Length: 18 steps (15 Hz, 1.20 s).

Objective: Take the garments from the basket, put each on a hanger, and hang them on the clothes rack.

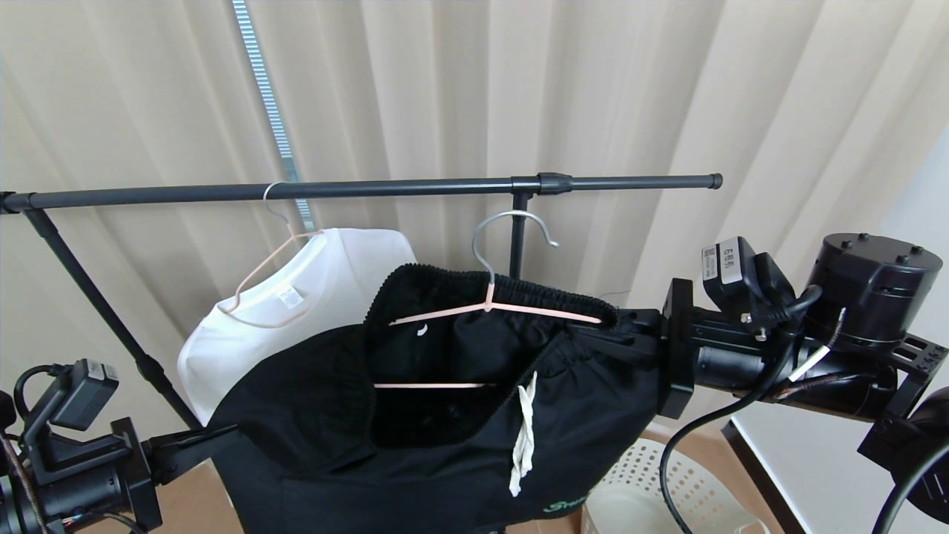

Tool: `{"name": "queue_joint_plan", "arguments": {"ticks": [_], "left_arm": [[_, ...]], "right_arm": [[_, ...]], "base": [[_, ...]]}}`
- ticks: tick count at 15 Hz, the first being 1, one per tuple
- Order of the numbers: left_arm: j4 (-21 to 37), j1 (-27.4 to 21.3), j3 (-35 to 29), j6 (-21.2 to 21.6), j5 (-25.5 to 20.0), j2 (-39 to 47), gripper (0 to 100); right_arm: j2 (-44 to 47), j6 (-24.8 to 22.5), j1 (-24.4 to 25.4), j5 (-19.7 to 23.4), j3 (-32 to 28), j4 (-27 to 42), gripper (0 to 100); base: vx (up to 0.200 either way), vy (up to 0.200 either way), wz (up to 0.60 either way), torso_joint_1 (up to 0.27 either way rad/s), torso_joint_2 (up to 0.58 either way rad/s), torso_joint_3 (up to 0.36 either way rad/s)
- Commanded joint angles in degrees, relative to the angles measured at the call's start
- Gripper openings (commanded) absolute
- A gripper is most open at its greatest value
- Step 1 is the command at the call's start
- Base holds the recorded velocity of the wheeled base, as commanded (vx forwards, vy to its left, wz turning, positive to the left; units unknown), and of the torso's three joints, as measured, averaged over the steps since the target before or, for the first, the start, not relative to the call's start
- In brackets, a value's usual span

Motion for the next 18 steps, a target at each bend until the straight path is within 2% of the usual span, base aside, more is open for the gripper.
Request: {"name": "queue_joint_plan", "arguments": {"ticks": [1,8,13,18], "left_arm": [[0.0,0.66,0.65,0.01,-0.01,0.09,0],[0.0,3.03,1.97,0.27,-0.01,3.43,0],[-0.09,2.42,1.97,0.27,-0.09,2.2,0],[0.0,0.92,1.88,0.1,-2.2,-1.14,0]], "right_arm": [[-0.31,-0.03,-0.61,0.6,-0.1,-0.01,0],[-1.1,1.38,-0.79,1.39,-0.19,-0.09,0],[-0.66,1.29,-0.7,1.12,-0.19,-0.01,0],[-0.66,1.29,-0.61,1.12,-0.1,-0.01,0]], "base": [[0.0,0.0,0.0,0.0,0.0,0.0],[0.0,0.0,0.0,0.0,0.0,0.0],[0.0,0.0,0.0,0.0,0.0,0.0],[0.0,0.0,0.0,0.0,0.0,0.0]]}}
